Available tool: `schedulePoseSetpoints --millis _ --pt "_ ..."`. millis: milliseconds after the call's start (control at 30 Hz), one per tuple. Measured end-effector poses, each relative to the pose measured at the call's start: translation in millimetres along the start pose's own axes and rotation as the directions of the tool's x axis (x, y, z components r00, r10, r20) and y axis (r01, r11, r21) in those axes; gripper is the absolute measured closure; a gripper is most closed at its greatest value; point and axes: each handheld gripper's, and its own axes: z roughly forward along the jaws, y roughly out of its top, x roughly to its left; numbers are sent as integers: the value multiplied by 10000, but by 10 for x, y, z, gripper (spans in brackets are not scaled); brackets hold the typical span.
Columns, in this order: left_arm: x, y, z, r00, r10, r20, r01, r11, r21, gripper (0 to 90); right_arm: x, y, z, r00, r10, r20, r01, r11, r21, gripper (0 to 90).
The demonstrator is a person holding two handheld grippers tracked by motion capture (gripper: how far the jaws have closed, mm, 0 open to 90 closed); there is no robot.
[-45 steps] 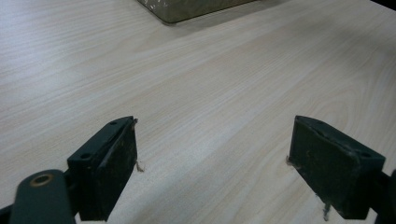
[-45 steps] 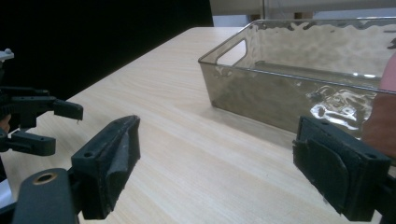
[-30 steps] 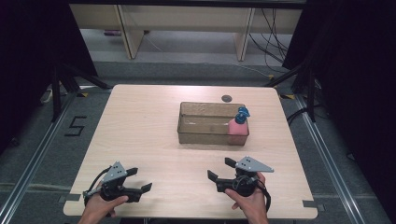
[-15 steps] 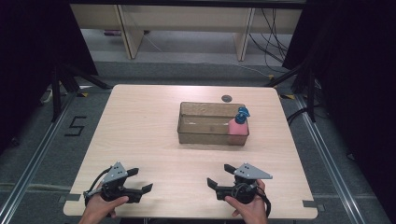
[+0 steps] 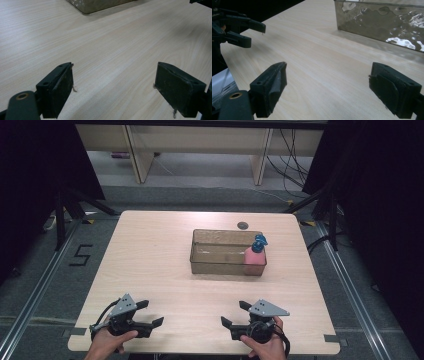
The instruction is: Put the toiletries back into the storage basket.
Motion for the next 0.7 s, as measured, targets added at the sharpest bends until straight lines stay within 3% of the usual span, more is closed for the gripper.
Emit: schedulePoseSetpoints --millis 67,100,200,300,367,433,467,500,533,567,600,700 --pt "0 0 -1 10000 4 2 -4 10000 10 147 0 -15 13 9999 -113 7 113 9999 41 153" --pt "-1 2 -3 10000 -3 -9 3 10000 35 147 16 -21 -4 9999 118 -63 -118 9999 125 153" --pt "-3 3 -3 10000 10 -4 -10 10000 42 147 1 -35 -14 9995 -308 88 307 9994 153 153" --pt "-5 3 -5 10000 12 3 -12 10000 39 147 21 -63 -15 9999 -86 74 84 9996 257 153" --pt "-5 3 -4 10000 15 -5 -15 10000 43 147 14 -75 -14 9987 -502 109 500 9986 197 153" --pt "-5 3 -4 10000 40 -2 -40 10000 52 147 26 -82 -31 9984 -563 -22 563 9980 287 153" --pt "-5 3 -4 10000 39 1 -39 10000 47 147 58 -97 -32 9998 -188 -93 191 9991 374 153" --pt "-5 3 -4 10000 45 0 -45 10000 48 147 31 -99 -33 9977 -679 -21 679 9972 305 153" --pt "-5 3 -3 10000 51 2 -51 10000 52 147 65 -118 -27 9997 -179 -189 186 9991 374 153" --pt "-5 2 -2 10000 52 -5 -52 10000 54 147 46 -122 -29 9988 -462 -164 468 9982 384 153" --pt "-5 2 -2 10000 51 -6 -51 10000 52 147 58 -152 -14 9993 -296 -238 304 9990 321 154" --pt "-5 3 -5 10000 49 -12 -49 10000 57 147 53 -172 -7 9987 -431 -277 439 9986 294 154"
